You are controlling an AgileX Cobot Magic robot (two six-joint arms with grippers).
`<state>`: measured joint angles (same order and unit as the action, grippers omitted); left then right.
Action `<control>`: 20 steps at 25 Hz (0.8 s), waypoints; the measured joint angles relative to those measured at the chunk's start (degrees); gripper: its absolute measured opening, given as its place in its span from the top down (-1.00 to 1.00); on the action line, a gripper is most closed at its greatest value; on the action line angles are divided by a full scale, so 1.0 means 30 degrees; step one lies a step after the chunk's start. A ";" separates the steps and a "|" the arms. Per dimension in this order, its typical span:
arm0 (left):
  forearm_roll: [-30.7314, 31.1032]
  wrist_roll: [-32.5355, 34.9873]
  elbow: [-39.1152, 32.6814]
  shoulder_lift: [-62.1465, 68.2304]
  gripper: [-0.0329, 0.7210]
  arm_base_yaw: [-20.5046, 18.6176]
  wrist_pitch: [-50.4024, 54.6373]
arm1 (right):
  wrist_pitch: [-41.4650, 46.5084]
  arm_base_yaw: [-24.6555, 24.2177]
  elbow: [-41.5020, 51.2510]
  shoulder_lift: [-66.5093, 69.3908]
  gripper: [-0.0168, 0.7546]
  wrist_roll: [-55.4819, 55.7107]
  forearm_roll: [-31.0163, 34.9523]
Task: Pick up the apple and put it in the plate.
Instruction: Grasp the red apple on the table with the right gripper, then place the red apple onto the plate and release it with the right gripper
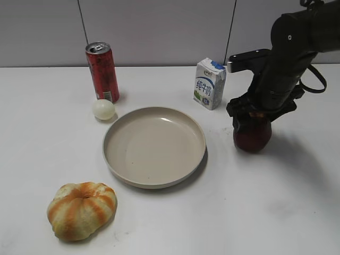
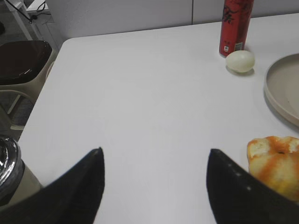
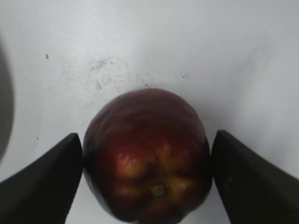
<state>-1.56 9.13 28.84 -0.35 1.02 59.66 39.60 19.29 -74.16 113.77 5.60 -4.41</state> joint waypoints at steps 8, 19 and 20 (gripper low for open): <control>0.0000 0.0000 0.0000 0.0000 -0.47 0.0000 0.0000 | 0.0840 0.0000 -0.0664 0.0279 -0.64 0.0081 0.0289; 0.0000 0.0000 0.0000 0.0000 -0.47 0.0000 0.0000 | 0.3668 0.2433 -0.5141 0.0281 -0.63 -0.2948 0.5636; 0.0000 0.0000 0.0000 0.0000 -0.47 0.0000 0.0000 | 0.3379 0.3012 -0.5141 0.0299 -0.63 -0.3056 0.5636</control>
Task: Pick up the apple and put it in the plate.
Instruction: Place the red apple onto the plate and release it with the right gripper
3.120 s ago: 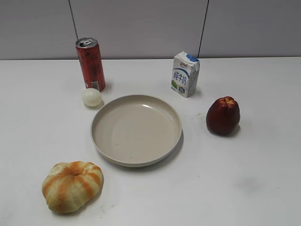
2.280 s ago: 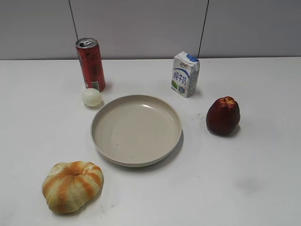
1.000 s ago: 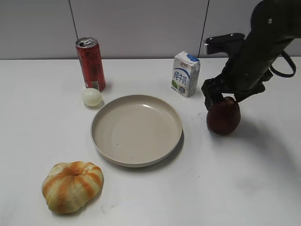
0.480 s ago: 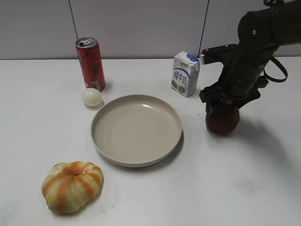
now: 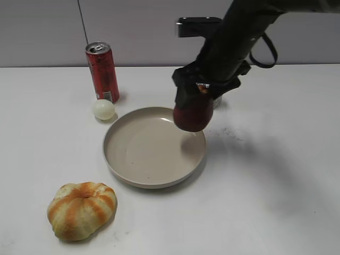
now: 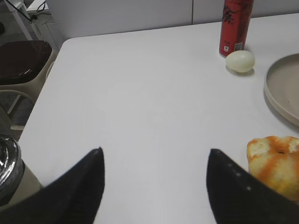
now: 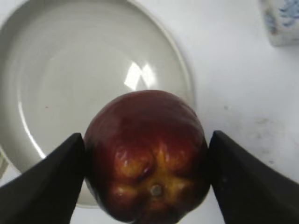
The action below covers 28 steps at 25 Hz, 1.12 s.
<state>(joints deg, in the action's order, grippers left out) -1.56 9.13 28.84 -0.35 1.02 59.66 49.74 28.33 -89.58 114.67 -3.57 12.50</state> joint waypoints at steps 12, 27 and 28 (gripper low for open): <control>0.0000 0.0000 0.0000 0.0000 -0.47 0.0000 0.0000 | -0.2146 0.3529 -0.0101 0.2759 -0.80 -0.0891 -0.1021; 0.0000 0.0000 0.0000 0.0000 -0.47 0.0000 0.0000 | 0.5262 0.2418 -0.6709 -0.0674 -0.81 -0.0306 -0.3195; 0.0000 0.0000 0.0000 0.0000 -0.47 0.0000 0.0000 | 0.5750 0.1986 -0.6730 -0.0978 -0.81 -0.0154 -0.3195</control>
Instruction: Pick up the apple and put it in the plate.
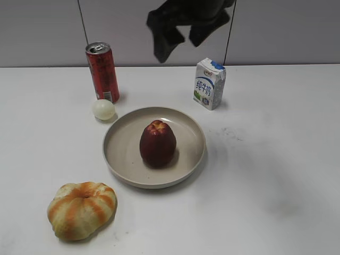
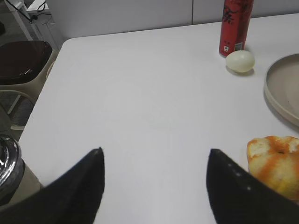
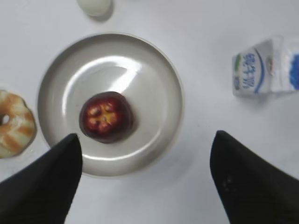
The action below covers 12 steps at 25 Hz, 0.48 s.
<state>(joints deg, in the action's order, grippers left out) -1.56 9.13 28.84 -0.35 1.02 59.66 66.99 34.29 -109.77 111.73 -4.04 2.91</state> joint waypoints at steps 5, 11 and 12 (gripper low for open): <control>0.0000 0.0000 0.0000 0.0000 -0.47 0.0000 0.0000 | 0.0648 -0.2754 0.1851 -0.1965 -0.77 0.0649 -0.0076; 0.0000 0.0000 0.0000 0.0000 -0.47 0.0000 0.0000 | 0.0706 -0.5203 0.8079 -0.5973 -0.68 0.1346 -0.0259; 0.0000 0.0000 0.0000 0.0000 -0.47 0.0000 0.0000 | 0.0706 -0.5246 0.9406 -0.6925 -0.66 0.1346 -0.0256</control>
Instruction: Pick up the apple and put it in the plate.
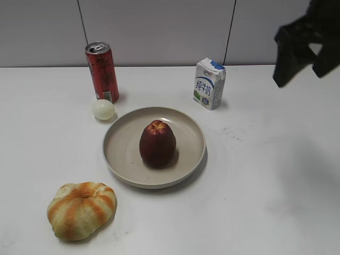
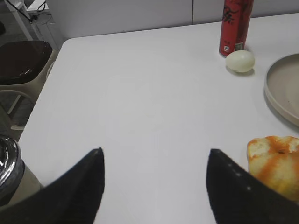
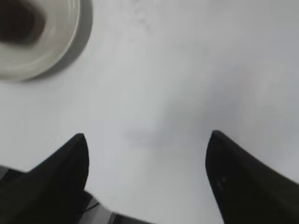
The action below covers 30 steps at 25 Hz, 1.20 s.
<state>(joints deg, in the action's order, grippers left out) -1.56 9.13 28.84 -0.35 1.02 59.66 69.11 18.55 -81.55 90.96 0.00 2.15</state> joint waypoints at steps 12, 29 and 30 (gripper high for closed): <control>0.0000 0.0000 0.0000 0.0000 -0.47 0.0000 0.0000 | -0.0094 0.0022 1.2116 -1.4919 -0.58 0.0000 0.1857; 0.0000 0.0000 0.0000 0.0000 -0.47 0.0000 0.0000 | -0.2945 0.0022 1.7780 -2.5857 -0.58 0.1423 -0.0490; 0.0000 0.0000 0.0000 0.0000 -0.47 0.0000 0.0000 | -0.2962 0.0022 1.7780 -2.5857 -0.58 0.1423 -0.0490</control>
<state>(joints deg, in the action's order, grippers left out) -1.56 9.13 28.84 -0.35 1.02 59.66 60.22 18.62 -28.21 13.39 4.27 0.68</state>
